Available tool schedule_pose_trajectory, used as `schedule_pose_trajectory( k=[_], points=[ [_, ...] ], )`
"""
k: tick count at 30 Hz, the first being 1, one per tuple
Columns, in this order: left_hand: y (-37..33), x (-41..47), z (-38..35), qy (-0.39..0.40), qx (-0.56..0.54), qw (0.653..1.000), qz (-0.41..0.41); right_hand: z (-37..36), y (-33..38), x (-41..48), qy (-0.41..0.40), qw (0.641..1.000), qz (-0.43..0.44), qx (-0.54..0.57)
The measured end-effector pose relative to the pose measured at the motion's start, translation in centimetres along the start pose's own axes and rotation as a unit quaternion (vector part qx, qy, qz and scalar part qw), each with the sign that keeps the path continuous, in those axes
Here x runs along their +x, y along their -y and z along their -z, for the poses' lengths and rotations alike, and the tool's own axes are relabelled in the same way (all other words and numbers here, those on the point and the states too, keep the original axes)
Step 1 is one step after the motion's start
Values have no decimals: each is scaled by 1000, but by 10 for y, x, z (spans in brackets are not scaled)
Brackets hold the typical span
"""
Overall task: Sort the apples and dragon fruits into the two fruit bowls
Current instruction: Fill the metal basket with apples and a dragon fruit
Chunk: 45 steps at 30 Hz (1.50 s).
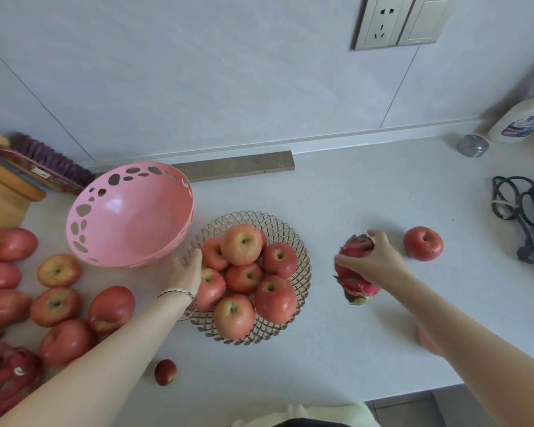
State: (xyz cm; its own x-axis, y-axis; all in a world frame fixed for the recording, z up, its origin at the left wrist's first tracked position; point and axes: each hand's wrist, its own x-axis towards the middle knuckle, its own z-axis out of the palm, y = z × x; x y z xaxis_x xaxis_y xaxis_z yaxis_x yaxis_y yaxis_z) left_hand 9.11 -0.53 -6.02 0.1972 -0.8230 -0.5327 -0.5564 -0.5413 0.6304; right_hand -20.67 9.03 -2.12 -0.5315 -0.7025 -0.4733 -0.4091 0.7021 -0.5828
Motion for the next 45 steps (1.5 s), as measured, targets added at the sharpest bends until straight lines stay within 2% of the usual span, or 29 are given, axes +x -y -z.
schedule_pose_trajectory(
  k=[3,5,7,11,15,17,19,20,22,23,24,26,27,28,31,38,43,45],
  points=[
    [18,-9,-2,49,13,994,94,-7,32,-13,46,993,-7,111],
    [19,-28,0,87,-35,976,194,-16,48,-21,75,984,-20,161],
    [15,-41,-3,145,-81,956,241,-26,60,-27,104,977,-24,182],
    [2,-62,-15,202,-105,956,185,-43,72,-31,96,991,31,94],
    [17,-71,-17,283,-47,924,254,-56,80,-39,65,994,78,-49],
    [13,-70,-22,248,-39,947,200,-68,79,-45,22,981,126,-148],
    [8,-67,-28,207,-28,971,117,-80,75,-50,-21,974,160,-162],
    [10,-66,-28,194,-2,976,97,-82,72,-52,-33,973,167,-153],
    [15,-66,-18,100,117,987,53,-83,66,-52,-59,967,191,-160],
    [14,-64,-12,51,154,987,-15,-82,62,-52,-70,962,205,-167],
    [8,-62,-8,37,156,982,-100,-81,60,-51,-70,961,214,-163],
    [-14,-62,-5,77,141,953,-256,-79,58,-50,-43,969,206,-127],
    [-23,-59,-5,101,164,931,-309,-79,58,-49,-29,973,200,-107],
    [-28,-53,-9,118,203,915,-327,-80,57,-49,-25,976,198,-91],
    [-28,-39,-18,120,267,899,-325,-82,57,-47,-31,979,199,-27],
    [-25,-40,-19,44,220,917,-330,-83,61,-38,-11,983,177,55],
    [-24,-43,-22,58,223,926,-299,-82,59,-34,12,979,202,-23],
    [-26,-42,-21,74,245,923,-286,-69,54,-28,41,975,217,-3]
  ],
)
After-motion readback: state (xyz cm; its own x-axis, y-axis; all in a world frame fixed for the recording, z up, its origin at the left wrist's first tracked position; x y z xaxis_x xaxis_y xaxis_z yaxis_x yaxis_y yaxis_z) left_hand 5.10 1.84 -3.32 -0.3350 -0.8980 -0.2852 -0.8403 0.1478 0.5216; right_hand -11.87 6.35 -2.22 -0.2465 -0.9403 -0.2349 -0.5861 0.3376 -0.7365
